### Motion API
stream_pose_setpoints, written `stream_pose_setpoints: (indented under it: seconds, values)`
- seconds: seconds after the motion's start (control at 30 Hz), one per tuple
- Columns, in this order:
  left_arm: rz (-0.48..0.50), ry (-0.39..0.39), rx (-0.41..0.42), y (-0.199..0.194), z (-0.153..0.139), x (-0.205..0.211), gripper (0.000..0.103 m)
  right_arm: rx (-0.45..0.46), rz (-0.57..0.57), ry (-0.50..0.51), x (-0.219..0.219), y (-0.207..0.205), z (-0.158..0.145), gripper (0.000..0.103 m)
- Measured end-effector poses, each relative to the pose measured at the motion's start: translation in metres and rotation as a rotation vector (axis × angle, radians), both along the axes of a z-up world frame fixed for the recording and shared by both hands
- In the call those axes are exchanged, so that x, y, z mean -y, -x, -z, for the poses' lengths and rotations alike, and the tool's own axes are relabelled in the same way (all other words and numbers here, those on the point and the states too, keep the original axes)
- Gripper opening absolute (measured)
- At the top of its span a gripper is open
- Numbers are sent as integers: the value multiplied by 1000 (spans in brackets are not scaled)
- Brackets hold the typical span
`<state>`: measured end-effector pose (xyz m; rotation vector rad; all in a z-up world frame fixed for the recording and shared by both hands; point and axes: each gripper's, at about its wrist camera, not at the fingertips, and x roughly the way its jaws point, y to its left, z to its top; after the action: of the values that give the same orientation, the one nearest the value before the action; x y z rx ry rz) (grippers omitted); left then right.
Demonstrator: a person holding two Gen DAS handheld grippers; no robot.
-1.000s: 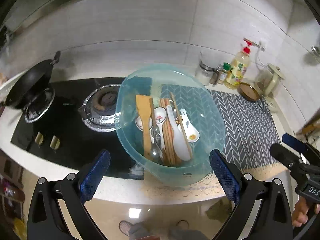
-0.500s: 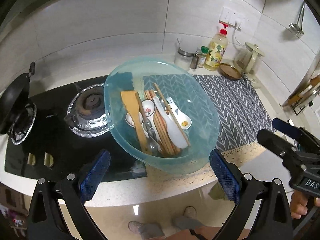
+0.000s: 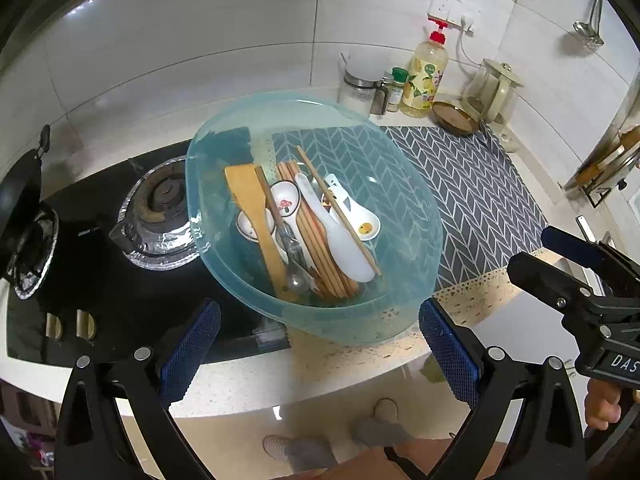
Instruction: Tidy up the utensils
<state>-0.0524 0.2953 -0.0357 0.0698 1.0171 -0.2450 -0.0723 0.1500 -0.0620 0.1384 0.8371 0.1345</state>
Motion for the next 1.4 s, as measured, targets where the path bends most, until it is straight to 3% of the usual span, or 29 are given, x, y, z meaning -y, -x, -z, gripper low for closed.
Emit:
stream_pose_setpoints:
  seconds: [1.4]
  values:
    - [-17, -4, 0, 2, 2, 1, 99, -3, 12, 20, 4, 3, 2, 81]
